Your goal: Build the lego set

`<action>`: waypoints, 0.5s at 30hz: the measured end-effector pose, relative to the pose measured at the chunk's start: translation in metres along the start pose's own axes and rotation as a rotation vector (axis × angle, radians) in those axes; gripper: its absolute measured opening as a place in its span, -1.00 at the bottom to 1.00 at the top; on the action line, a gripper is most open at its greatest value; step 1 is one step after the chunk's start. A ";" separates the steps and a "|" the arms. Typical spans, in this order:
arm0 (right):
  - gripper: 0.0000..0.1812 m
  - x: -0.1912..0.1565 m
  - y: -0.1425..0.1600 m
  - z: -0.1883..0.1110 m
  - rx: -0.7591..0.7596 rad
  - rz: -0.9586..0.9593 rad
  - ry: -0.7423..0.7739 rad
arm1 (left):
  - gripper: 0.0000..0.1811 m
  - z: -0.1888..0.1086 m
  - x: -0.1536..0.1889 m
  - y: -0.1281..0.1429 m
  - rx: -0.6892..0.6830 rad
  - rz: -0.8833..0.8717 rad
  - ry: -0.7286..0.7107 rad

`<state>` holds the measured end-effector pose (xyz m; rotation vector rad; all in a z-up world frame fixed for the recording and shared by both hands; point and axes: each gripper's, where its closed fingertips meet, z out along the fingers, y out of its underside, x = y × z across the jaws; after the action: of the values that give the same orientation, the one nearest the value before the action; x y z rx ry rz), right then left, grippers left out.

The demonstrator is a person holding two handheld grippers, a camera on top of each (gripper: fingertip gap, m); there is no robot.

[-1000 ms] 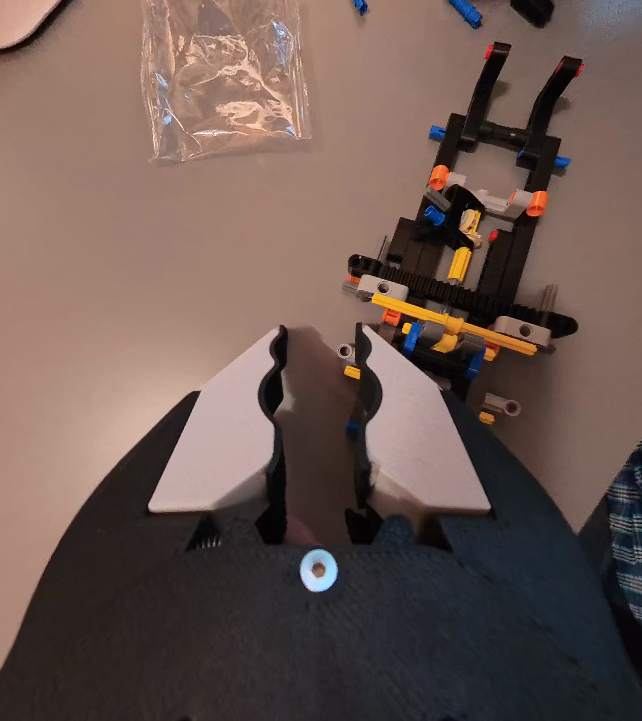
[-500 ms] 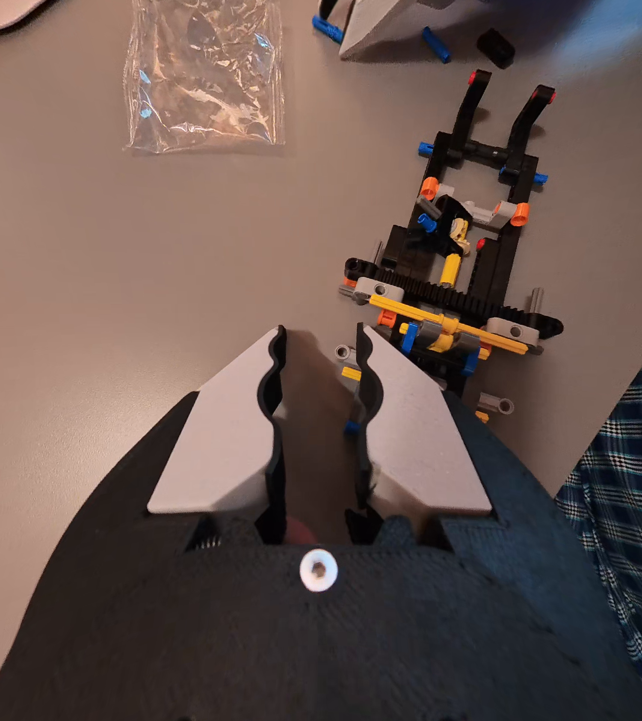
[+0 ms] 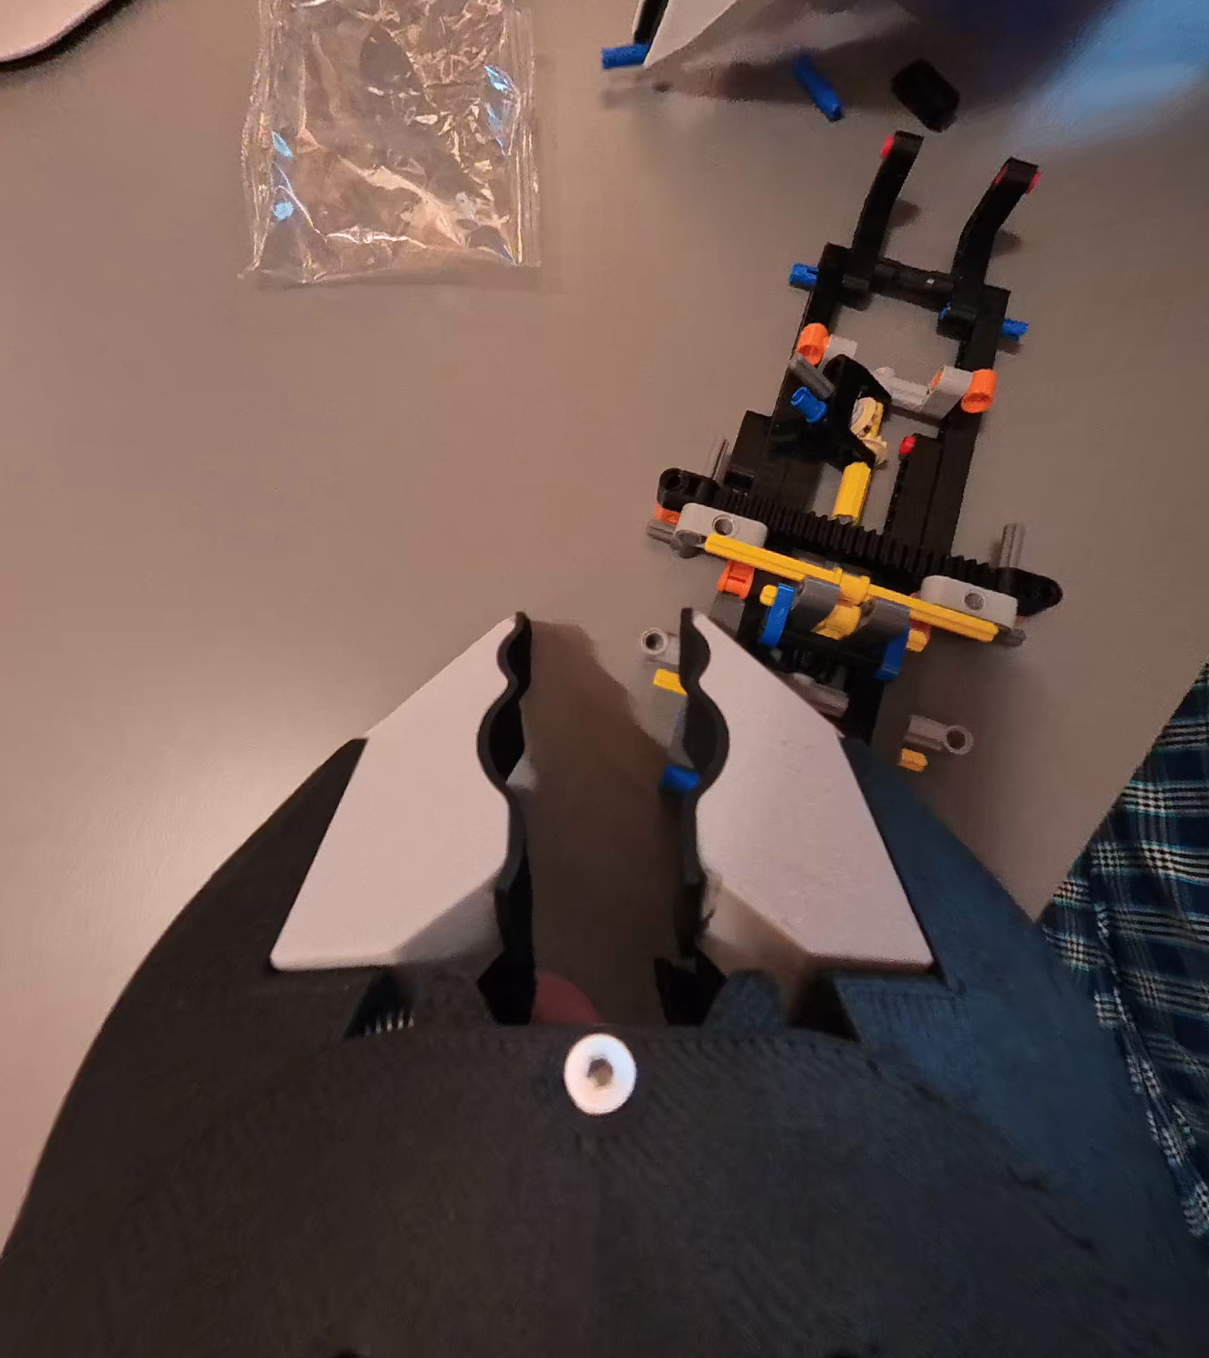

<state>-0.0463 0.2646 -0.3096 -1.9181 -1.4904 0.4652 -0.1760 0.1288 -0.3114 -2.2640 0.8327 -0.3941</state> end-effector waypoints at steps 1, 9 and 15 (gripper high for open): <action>-0.98 -0.001 -0.001 -0.004 0.016 0.004 0.001 | -0.55 -0.003 0.002 -0.001 0.010 0.000 0.009; -0.98 -0.012 -0.001 -0.052 0.083 0.033 0.014 | -0.27 -0.022 0.027 -0.011 0.039 0.122 0.093; -0.98 -0.040 -0.001 -0.081 0.129 0.044 -0.013 | -0.13 -0.027 0.043 -0.014 0.051 0.162 0.140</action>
<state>-0.0070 0.2045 -0.2548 -1.8536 -1.3939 0.5807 -0.1499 0.0949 -0.2802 -2.1227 1.0574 -0.4974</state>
